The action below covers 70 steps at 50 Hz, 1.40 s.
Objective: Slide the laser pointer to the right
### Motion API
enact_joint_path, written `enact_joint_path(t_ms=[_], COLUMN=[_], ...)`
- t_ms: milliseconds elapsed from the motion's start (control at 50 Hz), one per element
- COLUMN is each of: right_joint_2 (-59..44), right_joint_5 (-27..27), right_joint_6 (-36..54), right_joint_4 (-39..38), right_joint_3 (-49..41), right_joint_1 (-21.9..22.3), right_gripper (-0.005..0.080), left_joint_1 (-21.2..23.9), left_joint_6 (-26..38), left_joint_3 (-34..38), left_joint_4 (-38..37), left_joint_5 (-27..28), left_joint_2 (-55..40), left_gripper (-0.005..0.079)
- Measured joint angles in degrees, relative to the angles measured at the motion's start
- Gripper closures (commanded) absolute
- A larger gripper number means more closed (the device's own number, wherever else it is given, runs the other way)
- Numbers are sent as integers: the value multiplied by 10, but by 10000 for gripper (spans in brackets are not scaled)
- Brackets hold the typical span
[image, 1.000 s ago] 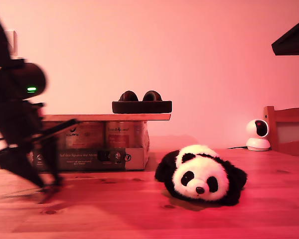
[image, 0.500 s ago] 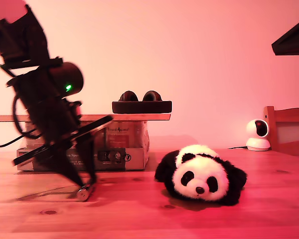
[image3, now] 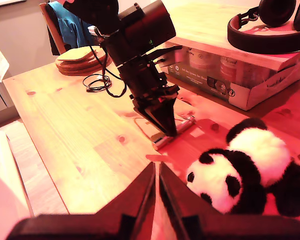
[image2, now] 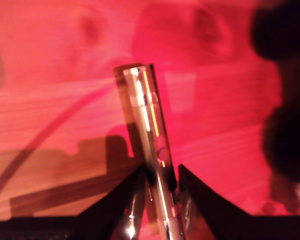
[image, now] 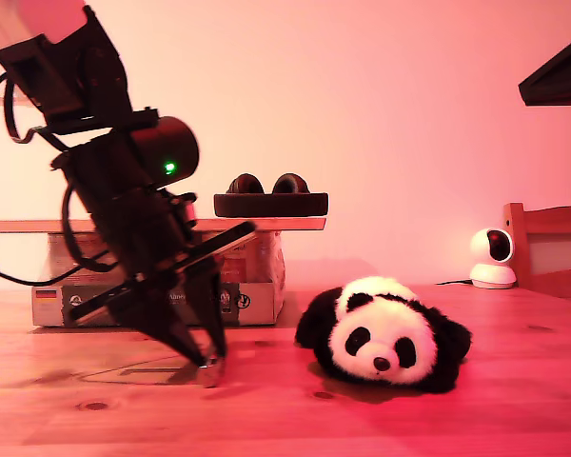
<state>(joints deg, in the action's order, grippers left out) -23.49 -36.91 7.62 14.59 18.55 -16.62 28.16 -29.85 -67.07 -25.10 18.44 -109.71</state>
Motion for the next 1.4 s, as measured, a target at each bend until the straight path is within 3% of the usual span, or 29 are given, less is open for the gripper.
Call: enact_joint_path(t_ms=[660, 1080, 1300, 1400], right_joint_2=[0, 0, 0, 0], right_joint_5=[0, 0, 0, 0], right_joint_6=[0, 0, 0, 0], right_joint_4=[0, 0, 0, 0], right_joint_3=[0, 0, 0, 0], right_joint_1=[0, 0, 0, 0], right_gripper=[764, 764, 764, 764], left_joint_1=[26, 12, 9, 5], left_joint_6=[-12, 31, 76, 98], left_joint_3=[0, -68, -70, -70], left_joint_4=[39, -58, -107, -110], left_joint_5=[32, 30, -3, -35], left_joint_2=[0, 0, 0, 1], left_gripper=[567, 568, 730, 766])
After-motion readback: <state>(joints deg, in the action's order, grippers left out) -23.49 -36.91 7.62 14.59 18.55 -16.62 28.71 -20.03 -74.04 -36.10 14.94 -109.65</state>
